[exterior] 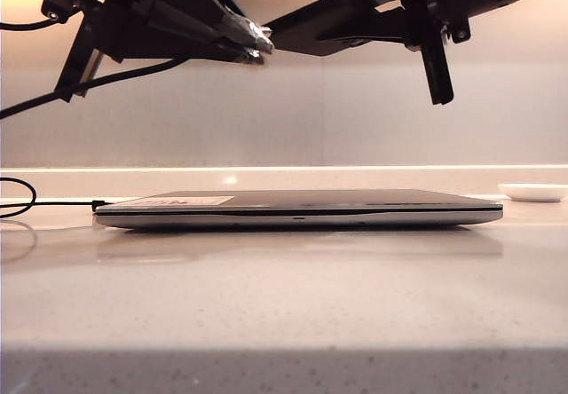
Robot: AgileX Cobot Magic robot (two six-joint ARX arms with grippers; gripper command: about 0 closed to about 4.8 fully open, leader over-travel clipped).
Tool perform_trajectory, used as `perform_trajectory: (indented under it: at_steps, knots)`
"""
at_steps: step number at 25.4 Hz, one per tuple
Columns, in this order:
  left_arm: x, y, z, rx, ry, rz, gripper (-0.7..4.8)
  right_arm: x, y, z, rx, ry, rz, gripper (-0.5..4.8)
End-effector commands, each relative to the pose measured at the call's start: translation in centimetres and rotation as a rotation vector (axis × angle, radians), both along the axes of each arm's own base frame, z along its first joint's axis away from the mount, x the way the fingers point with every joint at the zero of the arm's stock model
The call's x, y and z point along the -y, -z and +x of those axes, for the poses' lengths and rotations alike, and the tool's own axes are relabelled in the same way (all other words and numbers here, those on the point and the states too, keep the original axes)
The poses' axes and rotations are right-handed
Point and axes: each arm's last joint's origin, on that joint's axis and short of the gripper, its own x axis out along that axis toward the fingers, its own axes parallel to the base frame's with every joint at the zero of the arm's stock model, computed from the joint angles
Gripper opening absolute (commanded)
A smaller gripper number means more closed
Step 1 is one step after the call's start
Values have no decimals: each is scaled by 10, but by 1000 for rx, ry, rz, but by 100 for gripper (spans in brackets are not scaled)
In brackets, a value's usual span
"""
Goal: Pick up the charging cable and the phone, plug the charging cable into the charging port on the phone, and finally place them back on the table.
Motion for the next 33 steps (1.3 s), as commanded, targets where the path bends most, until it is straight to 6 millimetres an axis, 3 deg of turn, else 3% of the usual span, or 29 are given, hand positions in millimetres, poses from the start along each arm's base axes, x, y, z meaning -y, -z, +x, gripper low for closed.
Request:
perform_trajectory:
  at_steps: [1,33]
  knots:
    - [0,-3,0,13,2,-14,-6,-6,-5,-1,86,-42,3,-6]
    - [0,-3,0,13,2,-14,-6,-18,4,3,92,-73,-2,-6]
